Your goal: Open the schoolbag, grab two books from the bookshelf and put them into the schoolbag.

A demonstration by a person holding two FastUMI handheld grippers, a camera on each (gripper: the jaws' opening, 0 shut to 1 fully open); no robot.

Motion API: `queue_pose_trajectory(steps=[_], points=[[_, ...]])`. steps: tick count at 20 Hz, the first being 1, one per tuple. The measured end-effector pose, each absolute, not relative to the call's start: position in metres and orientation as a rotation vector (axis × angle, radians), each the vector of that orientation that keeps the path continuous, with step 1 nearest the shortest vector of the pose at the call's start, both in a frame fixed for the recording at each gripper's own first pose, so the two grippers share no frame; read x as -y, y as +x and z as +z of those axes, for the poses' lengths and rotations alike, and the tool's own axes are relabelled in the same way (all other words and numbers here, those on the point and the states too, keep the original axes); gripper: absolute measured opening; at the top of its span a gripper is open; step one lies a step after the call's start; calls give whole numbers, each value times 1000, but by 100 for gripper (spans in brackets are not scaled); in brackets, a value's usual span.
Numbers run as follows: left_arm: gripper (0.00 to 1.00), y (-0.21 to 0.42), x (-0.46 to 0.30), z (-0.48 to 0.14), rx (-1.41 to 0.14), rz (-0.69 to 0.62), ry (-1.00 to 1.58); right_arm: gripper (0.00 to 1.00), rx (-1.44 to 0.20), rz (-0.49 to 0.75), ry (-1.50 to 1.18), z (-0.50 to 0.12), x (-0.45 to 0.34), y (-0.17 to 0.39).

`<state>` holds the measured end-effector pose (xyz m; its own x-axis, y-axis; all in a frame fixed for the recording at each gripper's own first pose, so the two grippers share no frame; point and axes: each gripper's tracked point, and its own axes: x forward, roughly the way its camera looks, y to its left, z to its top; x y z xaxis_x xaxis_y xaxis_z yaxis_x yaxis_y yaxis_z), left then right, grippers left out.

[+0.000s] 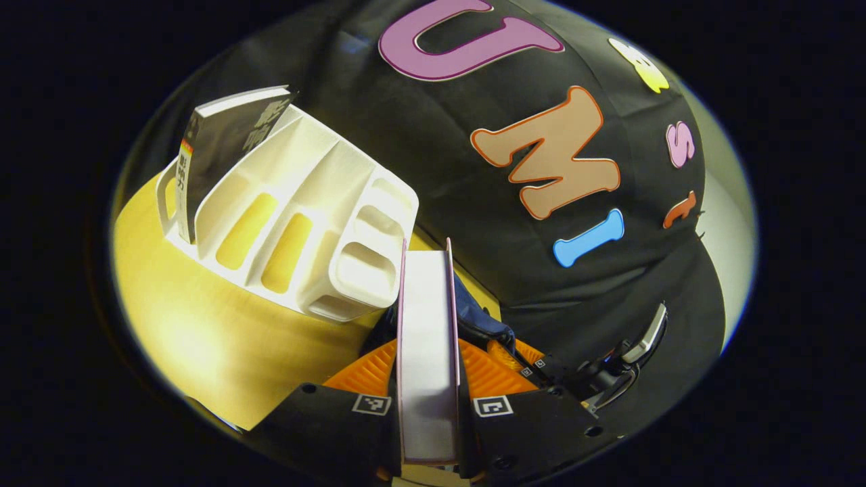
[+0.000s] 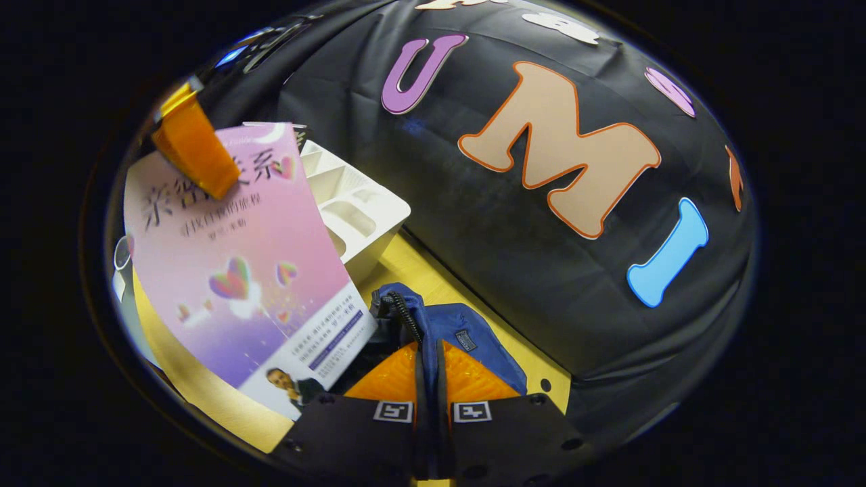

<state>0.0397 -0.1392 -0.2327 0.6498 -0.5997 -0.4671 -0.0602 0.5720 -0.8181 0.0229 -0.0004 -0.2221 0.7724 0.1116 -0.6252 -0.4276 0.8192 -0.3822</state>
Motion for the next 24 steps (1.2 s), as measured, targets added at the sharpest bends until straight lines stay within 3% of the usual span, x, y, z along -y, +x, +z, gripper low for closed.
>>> queue_pose_trajectory(steps=[17, 24], points=[[28, 38, 206, -312, -612, -102, -1274, 8, -615, 353, -346, -221, 2, 27], [30, 39, 254, -332, -593, -99, -1289, 8, -630, 408, -281, -222, -2, 24]])
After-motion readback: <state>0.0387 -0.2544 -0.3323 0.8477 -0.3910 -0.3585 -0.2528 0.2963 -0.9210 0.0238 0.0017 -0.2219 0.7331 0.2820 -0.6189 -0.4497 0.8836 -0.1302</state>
